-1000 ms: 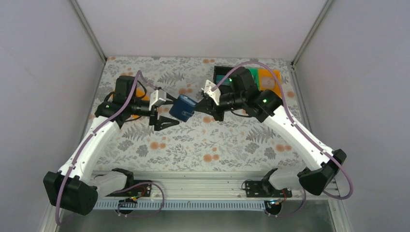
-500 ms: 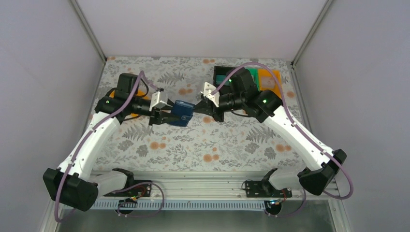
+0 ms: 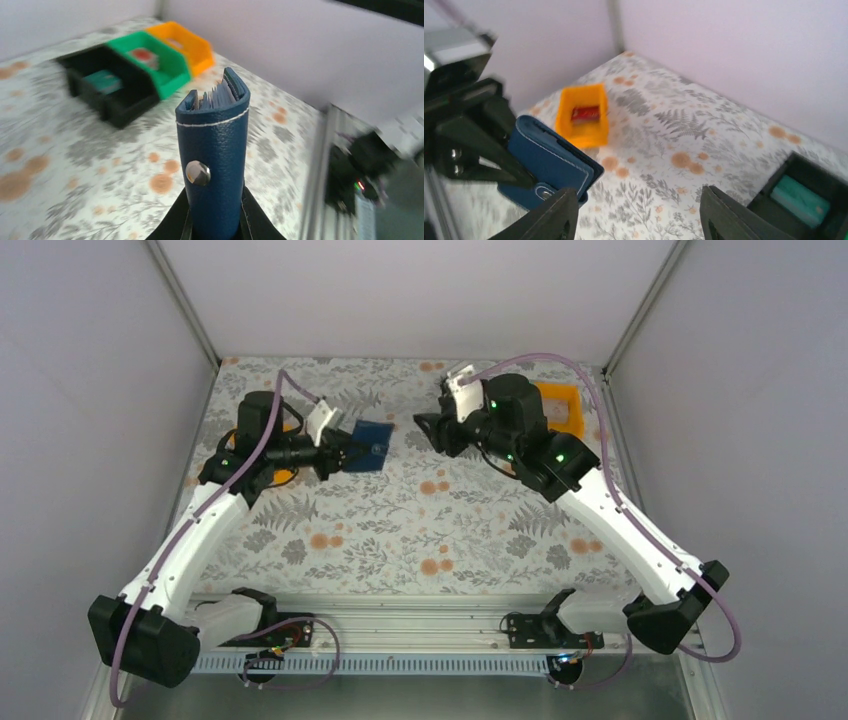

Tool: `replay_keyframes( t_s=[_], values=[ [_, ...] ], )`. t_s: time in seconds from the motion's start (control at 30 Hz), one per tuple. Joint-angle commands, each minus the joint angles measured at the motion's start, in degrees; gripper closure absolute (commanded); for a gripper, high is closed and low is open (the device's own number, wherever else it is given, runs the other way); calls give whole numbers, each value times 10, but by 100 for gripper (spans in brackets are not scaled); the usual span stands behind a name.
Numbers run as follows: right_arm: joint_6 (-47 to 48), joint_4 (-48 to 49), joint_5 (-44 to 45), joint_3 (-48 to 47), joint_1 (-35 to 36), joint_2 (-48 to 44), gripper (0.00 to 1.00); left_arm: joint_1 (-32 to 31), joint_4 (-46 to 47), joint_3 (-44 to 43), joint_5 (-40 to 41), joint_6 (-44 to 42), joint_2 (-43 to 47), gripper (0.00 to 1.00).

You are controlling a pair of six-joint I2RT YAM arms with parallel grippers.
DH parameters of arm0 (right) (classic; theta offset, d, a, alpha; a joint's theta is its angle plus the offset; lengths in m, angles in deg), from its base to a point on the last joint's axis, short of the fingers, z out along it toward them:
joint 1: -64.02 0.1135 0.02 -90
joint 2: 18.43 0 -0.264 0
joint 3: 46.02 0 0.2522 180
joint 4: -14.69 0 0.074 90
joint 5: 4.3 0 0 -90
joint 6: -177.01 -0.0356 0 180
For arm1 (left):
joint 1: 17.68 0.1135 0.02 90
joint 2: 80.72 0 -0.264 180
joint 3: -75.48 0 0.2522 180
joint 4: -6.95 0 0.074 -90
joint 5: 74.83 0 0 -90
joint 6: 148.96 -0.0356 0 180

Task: Take the credit cards out of the card holder

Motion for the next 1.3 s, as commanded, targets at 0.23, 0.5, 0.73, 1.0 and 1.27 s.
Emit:
replay_keyframes(
  t_s=[0.23, 0.5, 0.73, 1.0, 1.27],
  values=[
    [-379, 56, 58, -50, 51, 73, 46, 6, 125, -3, 169, 277, 19, 98],
    [-355, 19, 19, -133, 85, 169, 46, 6, 144, 18, 162, 299, 27, 98],
    [-364, -4, 31, -136, 88, 201, 58, 6, 146, 13, 161, 302, 27, 97],
    [-363, -12, 70, -130, 90, 217, 65, 6, 166, 16, 135, 307, 31, 98],
    [-339, -17, 143, -162, 89, 236, 70, 6, 173, 22, 112, 303, 38, 98]
  ],
)
